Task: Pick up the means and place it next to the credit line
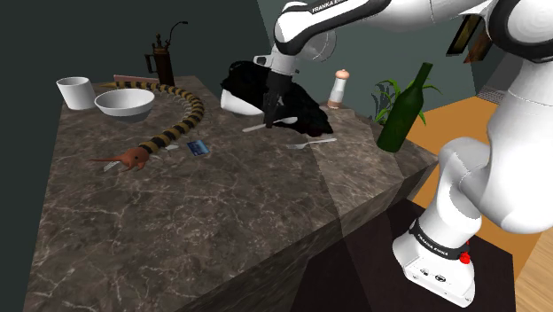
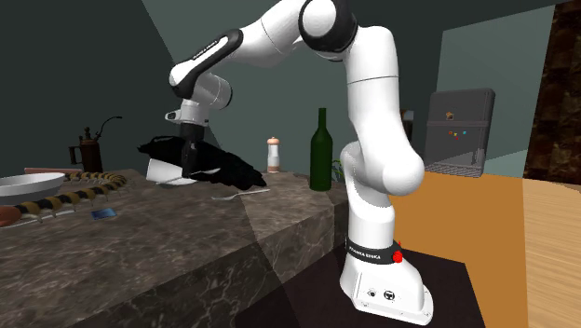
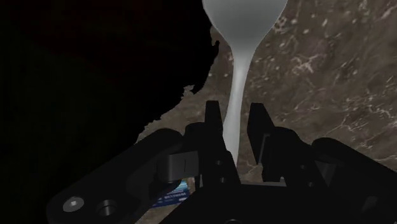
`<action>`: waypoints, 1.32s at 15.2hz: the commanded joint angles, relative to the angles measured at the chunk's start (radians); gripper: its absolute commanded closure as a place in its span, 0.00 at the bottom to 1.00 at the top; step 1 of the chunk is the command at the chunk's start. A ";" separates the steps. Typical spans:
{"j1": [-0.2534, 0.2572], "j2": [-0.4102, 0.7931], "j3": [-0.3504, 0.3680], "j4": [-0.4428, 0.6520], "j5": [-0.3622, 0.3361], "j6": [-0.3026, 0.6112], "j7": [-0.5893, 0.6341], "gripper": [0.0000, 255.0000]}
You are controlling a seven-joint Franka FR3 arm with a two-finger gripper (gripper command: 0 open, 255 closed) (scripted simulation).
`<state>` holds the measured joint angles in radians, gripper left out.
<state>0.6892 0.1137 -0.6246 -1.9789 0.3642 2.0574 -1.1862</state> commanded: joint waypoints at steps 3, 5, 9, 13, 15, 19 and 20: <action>-0.032 0.173 0.020 0.204 0.094 -0.070 -0.016 1.00; -0.056 0.257 0.035 0.315 0.131 -0.109 -0.011 1.00; -0.060 0.274 0.044 0.286 0.148 -0.067 -0.029 1.00; -0.063 0.295 0.053 0.260 0.167 -0.027 -0.050 1.00; -0.065 0.306 0.058 0.249 0.178 -0.008 -0.060 1.00; -0.072 0.334 0.069 0.227 0.203 0.034 -0.084 1.00; -0.072 0.334 0.069 0.227 0.202 0.034 -0.084 1.00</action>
<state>0.6232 0.4386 -0.5534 -1.7470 0.5647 2.0856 -1.2672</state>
